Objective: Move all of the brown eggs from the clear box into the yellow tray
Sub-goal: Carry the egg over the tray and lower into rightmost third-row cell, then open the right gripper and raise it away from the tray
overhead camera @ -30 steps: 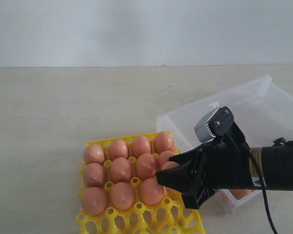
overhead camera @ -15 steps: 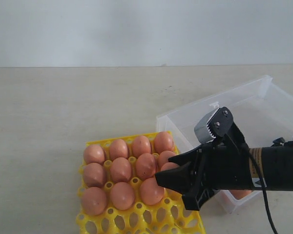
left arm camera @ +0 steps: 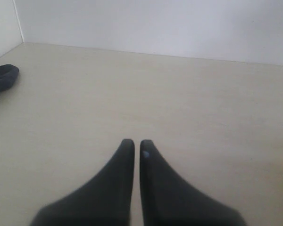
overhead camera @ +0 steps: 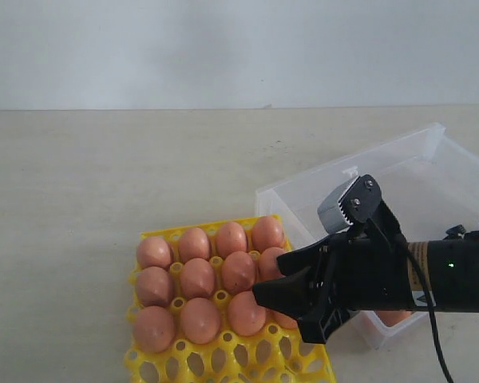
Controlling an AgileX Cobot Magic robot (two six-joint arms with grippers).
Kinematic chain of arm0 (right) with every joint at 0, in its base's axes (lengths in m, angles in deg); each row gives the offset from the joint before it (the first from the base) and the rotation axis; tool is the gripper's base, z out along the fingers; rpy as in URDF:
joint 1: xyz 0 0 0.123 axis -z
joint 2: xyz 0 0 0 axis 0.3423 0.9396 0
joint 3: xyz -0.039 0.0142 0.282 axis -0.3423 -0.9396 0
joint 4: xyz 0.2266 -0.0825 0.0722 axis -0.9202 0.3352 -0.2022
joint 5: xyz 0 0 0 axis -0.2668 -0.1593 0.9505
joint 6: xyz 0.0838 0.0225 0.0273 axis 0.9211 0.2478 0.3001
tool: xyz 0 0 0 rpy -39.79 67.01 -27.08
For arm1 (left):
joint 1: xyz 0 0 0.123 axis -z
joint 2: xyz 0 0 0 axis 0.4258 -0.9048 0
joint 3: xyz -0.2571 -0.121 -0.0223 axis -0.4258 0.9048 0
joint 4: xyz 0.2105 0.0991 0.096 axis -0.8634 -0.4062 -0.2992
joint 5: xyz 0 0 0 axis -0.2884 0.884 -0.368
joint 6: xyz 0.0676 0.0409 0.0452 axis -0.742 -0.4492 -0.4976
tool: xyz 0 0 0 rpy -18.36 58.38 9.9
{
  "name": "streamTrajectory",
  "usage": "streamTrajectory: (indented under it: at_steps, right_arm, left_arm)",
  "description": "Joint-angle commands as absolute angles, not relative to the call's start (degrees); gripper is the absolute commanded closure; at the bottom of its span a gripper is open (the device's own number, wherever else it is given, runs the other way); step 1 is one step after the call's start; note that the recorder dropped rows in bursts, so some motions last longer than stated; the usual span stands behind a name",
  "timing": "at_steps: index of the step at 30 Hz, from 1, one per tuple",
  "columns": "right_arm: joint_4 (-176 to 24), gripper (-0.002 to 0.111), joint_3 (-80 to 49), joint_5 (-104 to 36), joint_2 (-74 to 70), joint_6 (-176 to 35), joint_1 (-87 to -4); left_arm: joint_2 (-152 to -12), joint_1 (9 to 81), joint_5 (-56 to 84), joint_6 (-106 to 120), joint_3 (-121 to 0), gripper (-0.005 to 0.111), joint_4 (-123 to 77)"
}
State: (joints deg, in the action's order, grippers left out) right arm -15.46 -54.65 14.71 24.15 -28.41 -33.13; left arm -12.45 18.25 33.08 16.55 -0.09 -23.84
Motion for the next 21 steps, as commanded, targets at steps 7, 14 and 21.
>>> streamTrajectory:
  at_steps: [7,14,21]
  right_arm:
    - [-15.36,0.055,-54.73,21.25,23.93,-25.06,-33.23]
    - [-19.99,0.092,-53.15,32.16,21.71,-24.93,-33.23]
    - [-45.15,0.108,-46.64,31.55,12.66,-36.3,-33.23]
  left_arm:
    - [-12.28,18.44,32.92,16.31,0.14,0.103,-23.83]
    - [-12.28,18.44,32.92,16.31,0.14,0.103,-23.83]
    - [-12.28,18.44,32.92,16.31,0.14,0.103,-23.83]
